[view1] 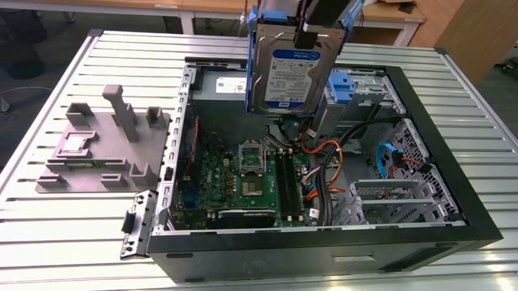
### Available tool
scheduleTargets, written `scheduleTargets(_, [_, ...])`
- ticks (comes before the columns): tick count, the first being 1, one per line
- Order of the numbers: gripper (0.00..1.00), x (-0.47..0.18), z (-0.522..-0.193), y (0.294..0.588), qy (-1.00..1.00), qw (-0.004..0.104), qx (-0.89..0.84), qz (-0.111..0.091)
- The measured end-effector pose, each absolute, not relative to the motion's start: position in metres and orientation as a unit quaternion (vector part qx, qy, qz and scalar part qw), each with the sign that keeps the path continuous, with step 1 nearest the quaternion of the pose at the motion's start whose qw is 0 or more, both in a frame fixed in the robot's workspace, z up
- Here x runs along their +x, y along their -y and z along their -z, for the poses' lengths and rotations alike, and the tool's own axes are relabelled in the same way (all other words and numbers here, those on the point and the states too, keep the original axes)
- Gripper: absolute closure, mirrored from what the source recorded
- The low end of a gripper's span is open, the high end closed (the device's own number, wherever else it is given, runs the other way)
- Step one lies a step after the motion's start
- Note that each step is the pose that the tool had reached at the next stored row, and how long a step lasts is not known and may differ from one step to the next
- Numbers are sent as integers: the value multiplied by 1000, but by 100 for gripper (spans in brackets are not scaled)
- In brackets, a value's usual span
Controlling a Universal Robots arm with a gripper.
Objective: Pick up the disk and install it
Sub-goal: 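Insert the disk into the insertion slot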
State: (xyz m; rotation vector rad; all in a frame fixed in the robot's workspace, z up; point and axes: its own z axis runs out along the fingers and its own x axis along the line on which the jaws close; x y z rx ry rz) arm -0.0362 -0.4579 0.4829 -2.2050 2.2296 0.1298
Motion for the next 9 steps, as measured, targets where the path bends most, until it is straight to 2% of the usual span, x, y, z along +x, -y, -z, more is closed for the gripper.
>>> scheduleTargets(9, [65,-36,-482,476,-710,2,-703,-41])
